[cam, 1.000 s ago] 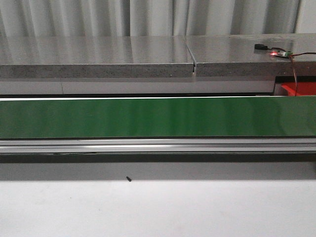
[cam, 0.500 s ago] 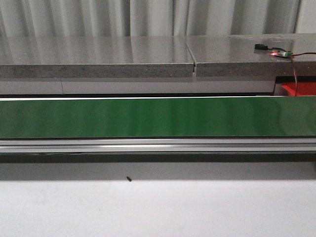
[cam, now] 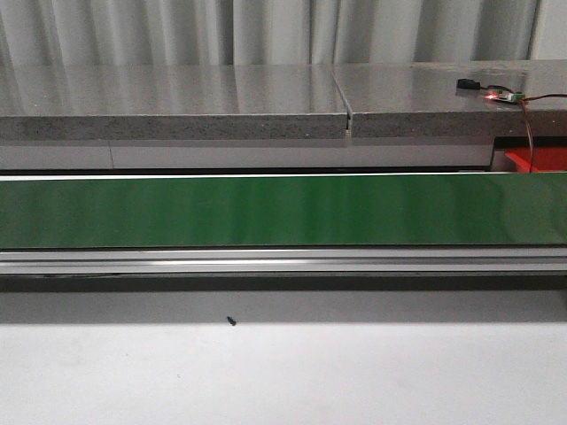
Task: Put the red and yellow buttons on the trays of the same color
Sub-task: 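Move the left gripper over the cluster and grasp a yellow button, then set the yellow button on the belt's end with the left gripper, then grasp a red button from the cluster with the left gripper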
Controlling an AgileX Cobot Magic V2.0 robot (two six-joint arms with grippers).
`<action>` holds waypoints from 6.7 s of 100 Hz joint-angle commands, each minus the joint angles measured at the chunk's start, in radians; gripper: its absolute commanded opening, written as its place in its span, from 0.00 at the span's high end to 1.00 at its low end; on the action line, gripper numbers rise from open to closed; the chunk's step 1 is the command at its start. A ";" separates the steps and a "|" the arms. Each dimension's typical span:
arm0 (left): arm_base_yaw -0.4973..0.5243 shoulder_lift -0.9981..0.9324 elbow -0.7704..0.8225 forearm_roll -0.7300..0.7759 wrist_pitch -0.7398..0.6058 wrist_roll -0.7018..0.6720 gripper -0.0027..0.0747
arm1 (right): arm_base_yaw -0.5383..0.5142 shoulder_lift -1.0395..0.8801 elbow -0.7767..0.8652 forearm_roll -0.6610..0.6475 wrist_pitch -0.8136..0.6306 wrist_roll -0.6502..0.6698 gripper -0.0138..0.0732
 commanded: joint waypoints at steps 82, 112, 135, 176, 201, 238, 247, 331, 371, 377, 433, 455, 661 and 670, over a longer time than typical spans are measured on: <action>0.086 0.251 -0.108 -0.060 -0.098 0.038 0.33 | 0.000 0.001 -0.026 0.029 -0.055 -0.006 0.92; 0.086 0.282 -0.124 -0.058 -0.137 0.040 0.54 | 0.000 0.001 -0.026 0.029 -0.055 -0.006 0.92; 0.086 0.282 -0.124 -0.058 -0.138 0.047 0.72 | 0.000 0.001 -0.026 0.029 -0.055 -0.006 0.92; 0.086 0.150 -0.124 -0.065 -0.097 0.066 0.72 | 0.000 0.001 -0.026 0.029 -0.055 -0.006 0.92; 0.065 -0.034 -0.124 -0.086 -0.059 0.074 0.72 | 0.000 0.001 -0.026 0.029 -0.055 -0.006 0.92; -0.189 -0.094 -0.151 -0.088 -0.045 0.099 0.72 | 0.000 0.001 -0.026 0.029 -0.055 -0.006 0.92; -0.256 -0.087 -0.151 -0.088 -0.051 0.099 0.72 | 0.000 0.001 -0.026 0.029 -0.055 -0.006 0.92; -0.390 0.086 -0.151 -0.115 -0.046 0.122 0.36 | 0.000 0.001 -0.026 0.029 -0.055 -0.006 0.92; -0.372 0.015 -0.151 -0.138 -0.108 0.118 0.34 | 0.000 0.001 -0.026 0.029 -0.055 -0.006 0.92; -0.353 0.005 -0.151 -0.136 -0.110 0.116 0.34 | 0.000 0.001 -0.026 0.029 -0.055 -0.006 0.92; -0.032 0.026 -0.151 -0.101 0.000 0.096 0.34 | 0.000 0.001 -0.026 0.029 -0.055 -0.006 0.92; 0.028 0.117 -0.151 -0.098 -0.032 0.085 0.34 | 0.000 0.001 -0.026 0.029 -0.055 -0.006 0.92; -0.013 0.151 -0.300 -0.146 -0.061 0.099 0.70 | 0.000 0.001 -0.026 0.029 -0.055 -0.006 0.92; -0.054 0.113 -0.300 -0.146 -0.059 0.107 0.71 | 0.000 0.001 -0.026 0.029 -0.055 -0.006 0.92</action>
